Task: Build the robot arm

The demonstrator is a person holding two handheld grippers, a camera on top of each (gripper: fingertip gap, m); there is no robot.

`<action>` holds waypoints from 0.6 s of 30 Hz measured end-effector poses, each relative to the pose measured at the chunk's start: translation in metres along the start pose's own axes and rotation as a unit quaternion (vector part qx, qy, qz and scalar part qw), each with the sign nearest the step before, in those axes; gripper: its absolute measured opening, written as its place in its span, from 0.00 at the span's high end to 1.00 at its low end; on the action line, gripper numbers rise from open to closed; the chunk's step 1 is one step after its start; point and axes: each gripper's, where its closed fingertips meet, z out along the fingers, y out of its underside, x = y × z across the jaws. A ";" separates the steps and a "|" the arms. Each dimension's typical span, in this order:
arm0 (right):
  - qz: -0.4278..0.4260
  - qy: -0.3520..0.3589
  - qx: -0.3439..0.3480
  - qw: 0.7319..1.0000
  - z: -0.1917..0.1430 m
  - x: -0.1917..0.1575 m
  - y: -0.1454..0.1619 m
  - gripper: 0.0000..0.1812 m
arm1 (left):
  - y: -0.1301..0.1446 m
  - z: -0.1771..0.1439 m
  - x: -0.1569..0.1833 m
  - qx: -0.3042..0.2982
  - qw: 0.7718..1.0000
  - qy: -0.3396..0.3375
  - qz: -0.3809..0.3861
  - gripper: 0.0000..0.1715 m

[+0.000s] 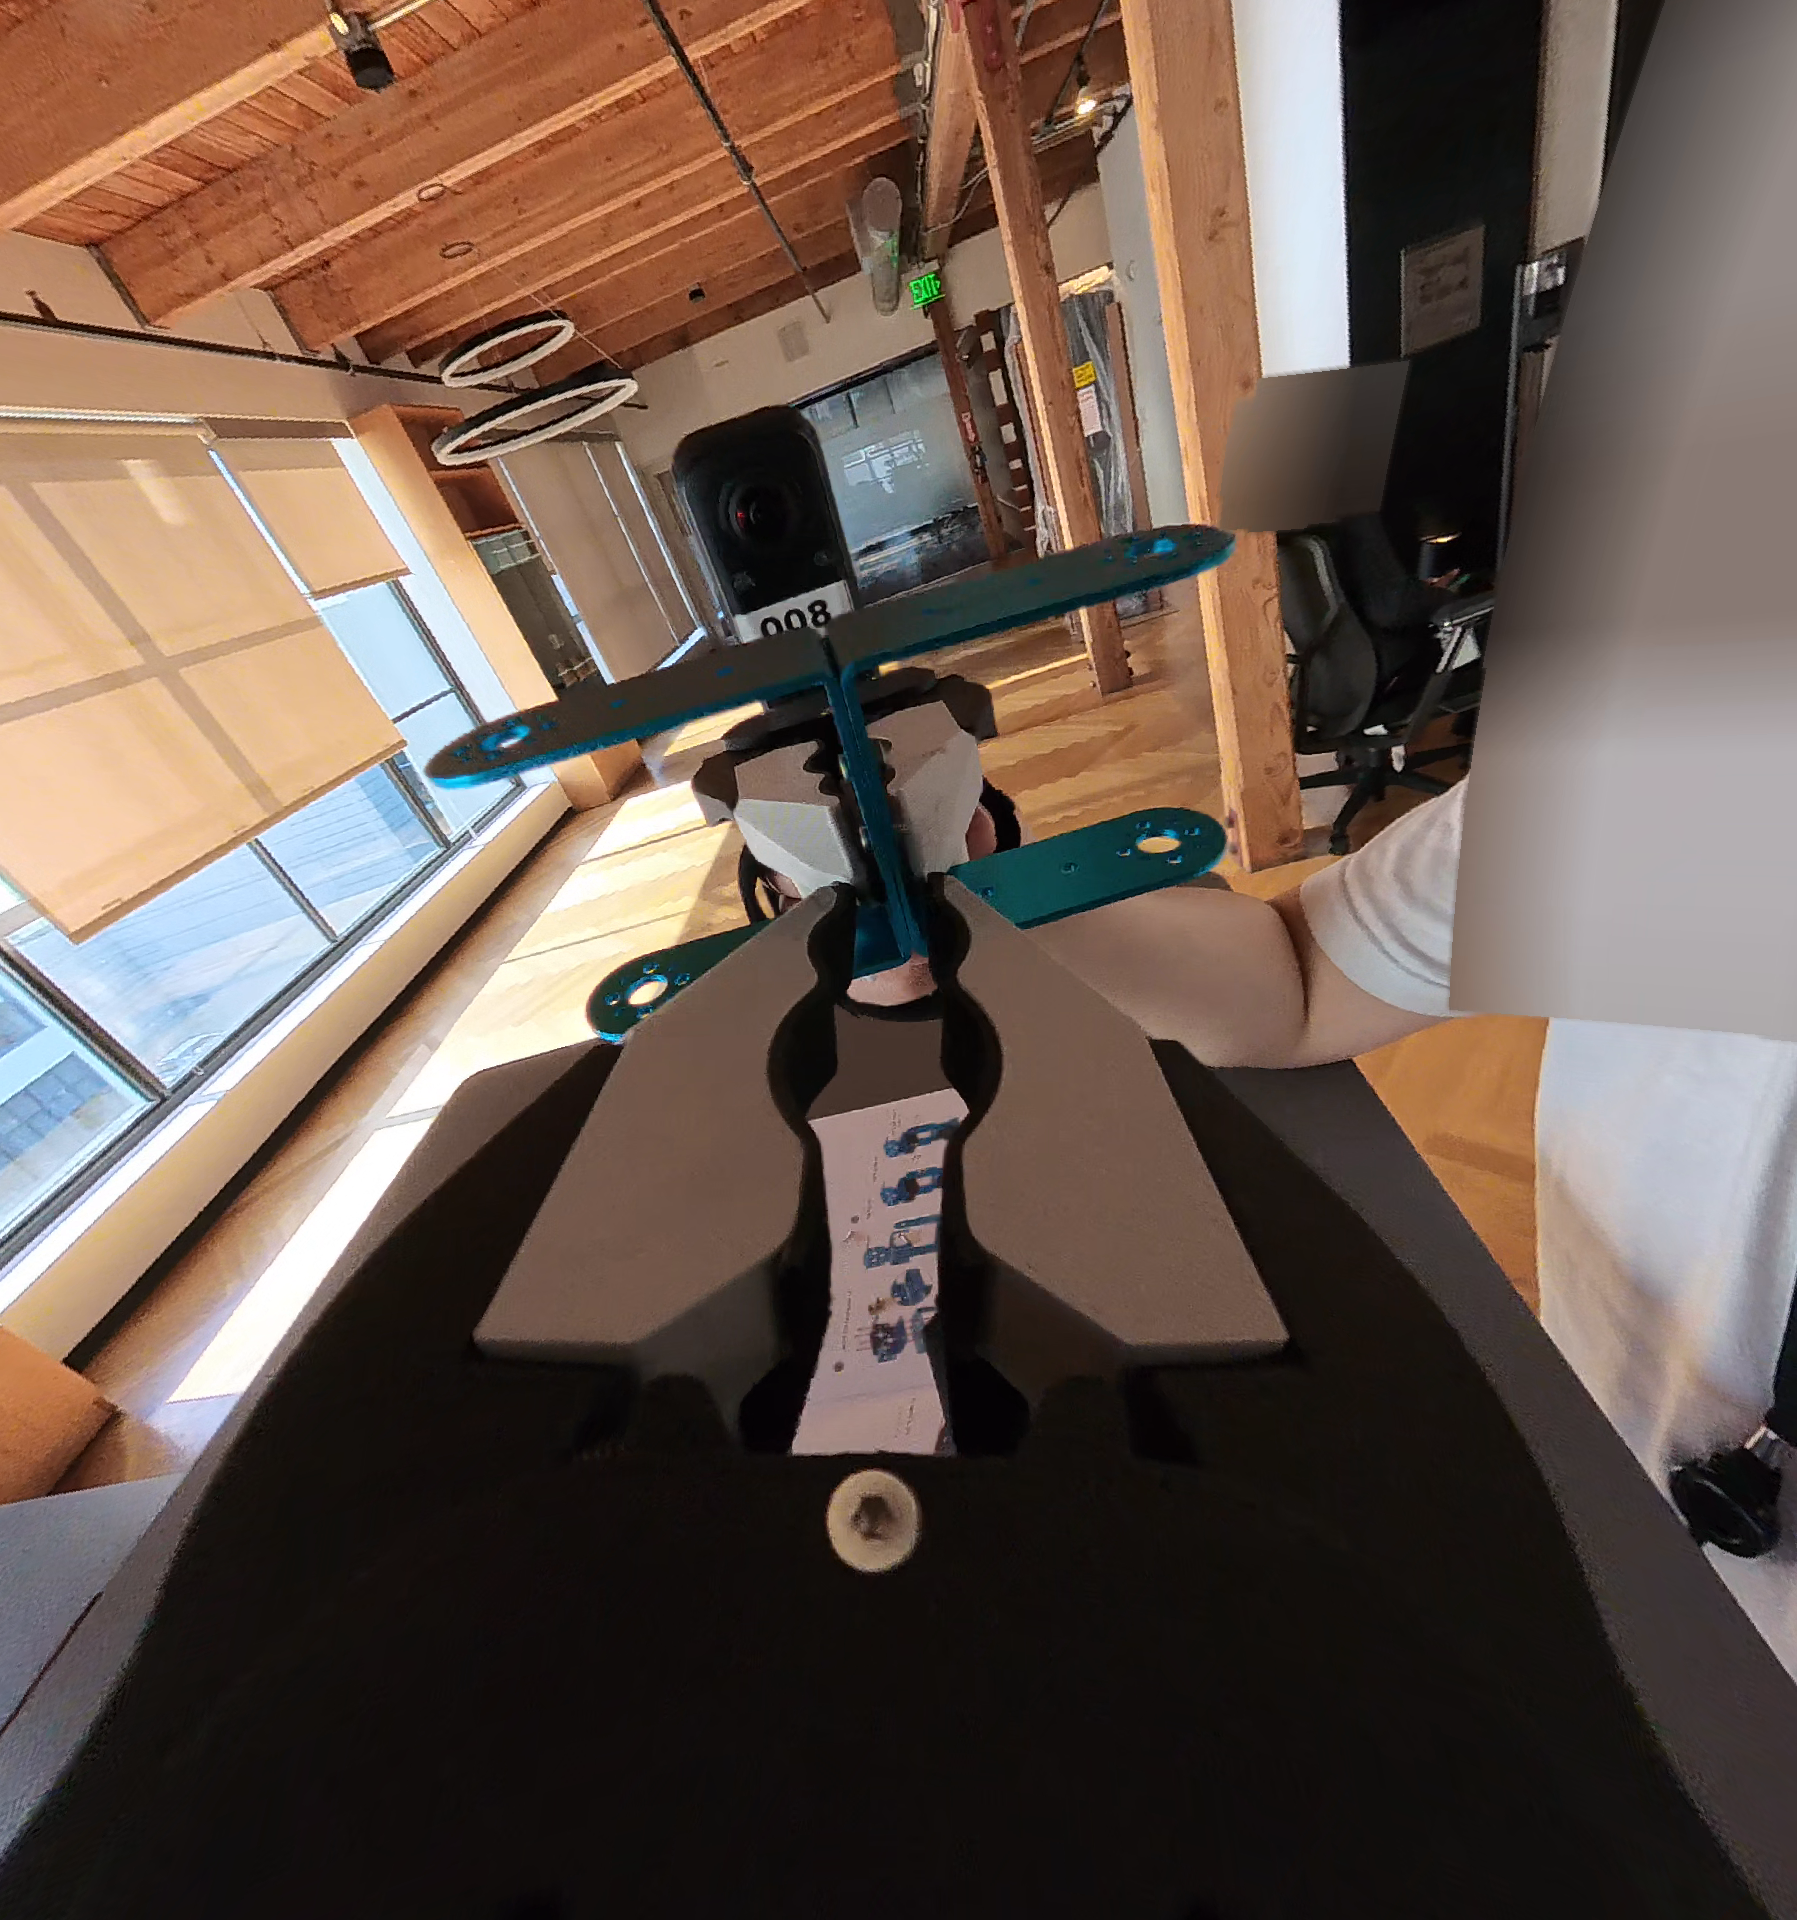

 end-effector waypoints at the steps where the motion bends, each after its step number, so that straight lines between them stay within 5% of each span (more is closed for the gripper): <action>1: 0.003 -0.001 0.002 1.000 0.000 0.000 0.000 0.99 | 0.000 0.000 0.000 -0.001 1.000 -0.005 0.007 0.93; 18: -0.040 0.022 0.016 0.999 0.009 0.004 0.002 0.98 | 0.001 -0.009 -0.003 -0.006 1.000 -0.013 0.005 0.91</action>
